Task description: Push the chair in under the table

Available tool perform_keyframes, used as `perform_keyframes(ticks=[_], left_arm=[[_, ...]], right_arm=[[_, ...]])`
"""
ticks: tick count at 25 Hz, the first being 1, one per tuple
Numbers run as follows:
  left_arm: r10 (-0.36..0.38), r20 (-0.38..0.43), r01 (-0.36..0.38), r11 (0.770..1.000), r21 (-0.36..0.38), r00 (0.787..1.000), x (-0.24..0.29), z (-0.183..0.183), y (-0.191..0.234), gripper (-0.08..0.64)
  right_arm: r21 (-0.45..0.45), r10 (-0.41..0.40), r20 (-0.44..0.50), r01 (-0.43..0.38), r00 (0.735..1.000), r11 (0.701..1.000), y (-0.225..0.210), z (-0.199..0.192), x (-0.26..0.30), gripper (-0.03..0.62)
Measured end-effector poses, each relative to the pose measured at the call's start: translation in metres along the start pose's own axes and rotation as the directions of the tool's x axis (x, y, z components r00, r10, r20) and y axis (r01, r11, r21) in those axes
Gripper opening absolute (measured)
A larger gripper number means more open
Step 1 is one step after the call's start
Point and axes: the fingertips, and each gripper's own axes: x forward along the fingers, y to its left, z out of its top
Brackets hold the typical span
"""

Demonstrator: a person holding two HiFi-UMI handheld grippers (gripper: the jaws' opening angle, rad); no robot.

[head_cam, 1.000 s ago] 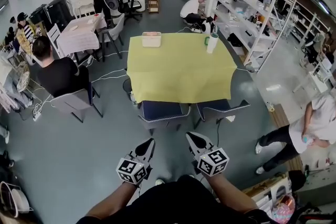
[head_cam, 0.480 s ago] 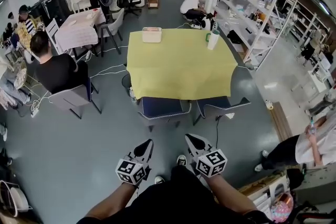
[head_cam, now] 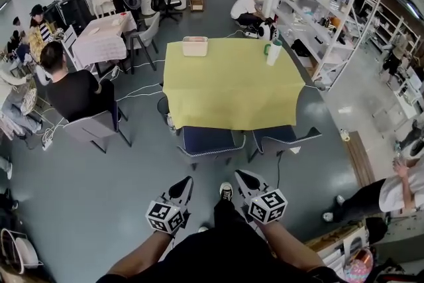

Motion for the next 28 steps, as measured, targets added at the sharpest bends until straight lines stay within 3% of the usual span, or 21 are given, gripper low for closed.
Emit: perform_keyframes(ticks=[15, 28], left_arm=[[0.015, -0.008, -0.015, 0.999, 0.028, 1.0, 0.077, 0.023, 0.029, 0.009], [0.003, -0.045, -0.002, 1.0, 0.017, 0.999, 0.18, 0.042, 0.065, 0.009]], right_arm=[[0.01, 0.039, 0.018, -0.039, 0.999, 0.999, -0.064, 0.03, 0.064, 0.014], [0.057, 0.022, 0.001, -0.022, 1.0, 0.998, -0.157, 0.047, 0.129, 0.014]])
